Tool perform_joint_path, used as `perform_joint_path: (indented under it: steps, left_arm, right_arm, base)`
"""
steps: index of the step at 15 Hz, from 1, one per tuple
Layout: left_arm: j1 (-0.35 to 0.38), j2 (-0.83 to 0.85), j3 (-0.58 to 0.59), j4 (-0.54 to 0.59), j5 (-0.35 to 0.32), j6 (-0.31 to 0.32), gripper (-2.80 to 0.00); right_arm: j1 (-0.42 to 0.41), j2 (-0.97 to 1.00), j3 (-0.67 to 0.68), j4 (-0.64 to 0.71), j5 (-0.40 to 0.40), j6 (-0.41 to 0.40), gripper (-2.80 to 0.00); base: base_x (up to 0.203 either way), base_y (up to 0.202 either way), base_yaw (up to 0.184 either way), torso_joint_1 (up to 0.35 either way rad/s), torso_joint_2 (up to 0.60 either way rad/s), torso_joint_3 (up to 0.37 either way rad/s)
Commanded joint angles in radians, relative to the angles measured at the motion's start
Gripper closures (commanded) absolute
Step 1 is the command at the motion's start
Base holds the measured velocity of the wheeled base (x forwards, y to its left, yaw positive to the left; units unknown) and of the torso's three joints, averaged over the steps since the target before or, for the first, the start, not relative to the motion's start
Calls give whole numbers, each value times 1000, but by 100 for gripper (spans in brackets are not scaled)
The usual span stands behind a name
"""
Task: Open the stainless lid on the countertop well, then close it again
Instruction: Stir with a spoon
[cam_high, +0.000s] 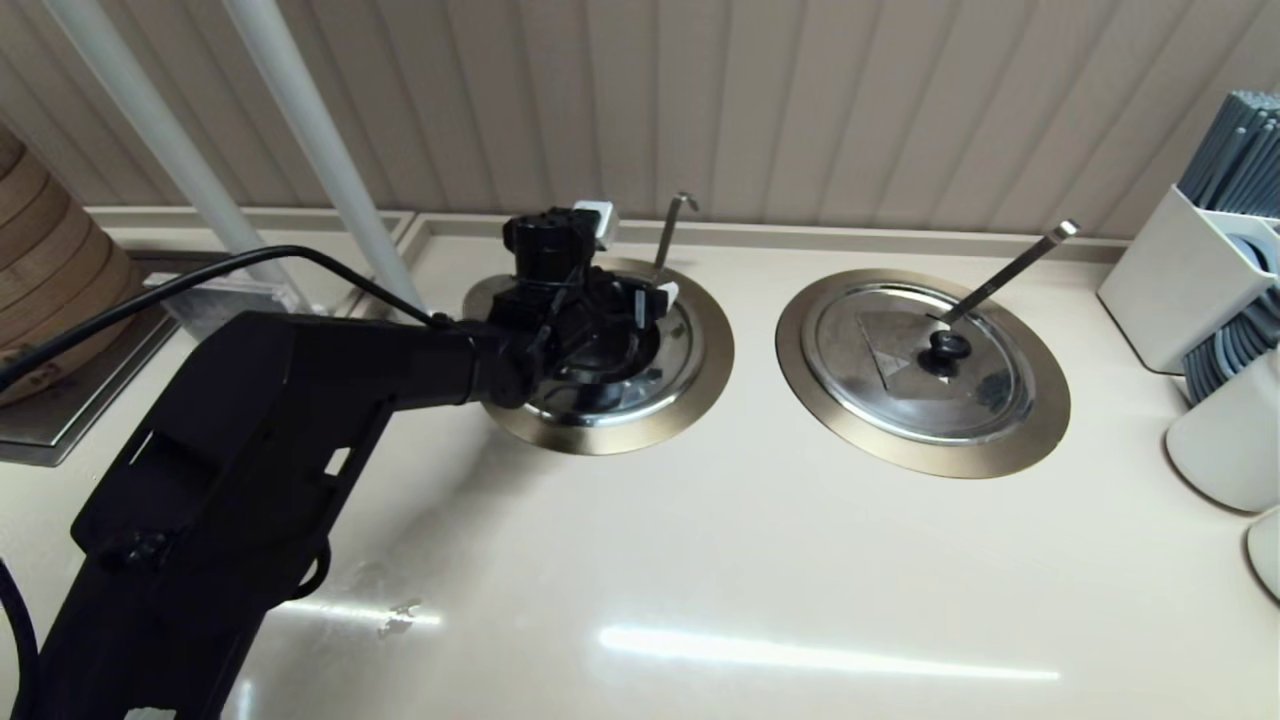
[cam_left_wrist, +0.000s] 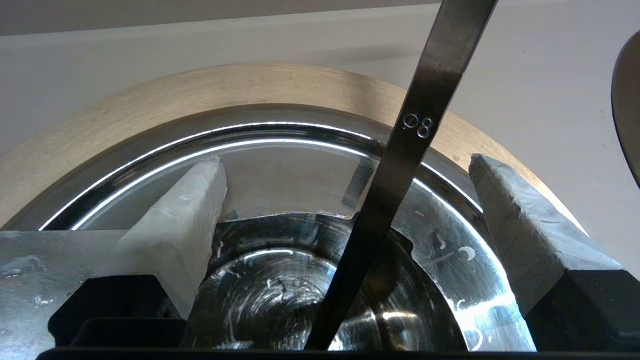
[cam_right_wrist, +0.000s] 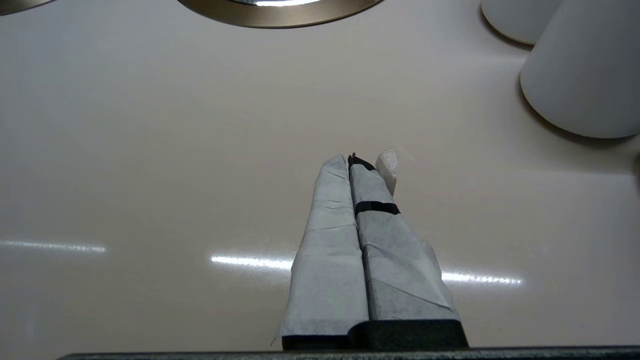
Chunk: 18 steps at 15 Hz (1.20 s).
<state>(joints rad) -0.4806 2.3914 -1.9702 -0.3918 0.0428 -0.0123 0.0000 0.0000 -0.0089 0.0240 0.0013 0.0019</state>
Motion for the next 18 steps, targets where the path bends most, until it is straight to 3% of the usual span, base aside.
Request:
perform_joint_path:
  steps: [1,16,17,18]
  left_arm:
    - [-2,15,-4,-27,0,-1,-280]
    - [-15,84,-10,-136,-78,-12,-280]
    - [-15,90,-10,-148,-83,-12,0]
    - [-15,96,-10,-151,-84,-12,0]
  right_arm:
    - [0,2,0,1,0,0,0]
    - [0,2,0,1,0,0,0]
    - [0,2,0,-1,0,0,0]
    - [0,2,0,-1,0,0,0]
  base:
    - [0,0,0,0,0,0]
    - [0,0,0,0,0,0]
    - [0,0,0,0,0,0]
    - [0,0,0,0,0,0]
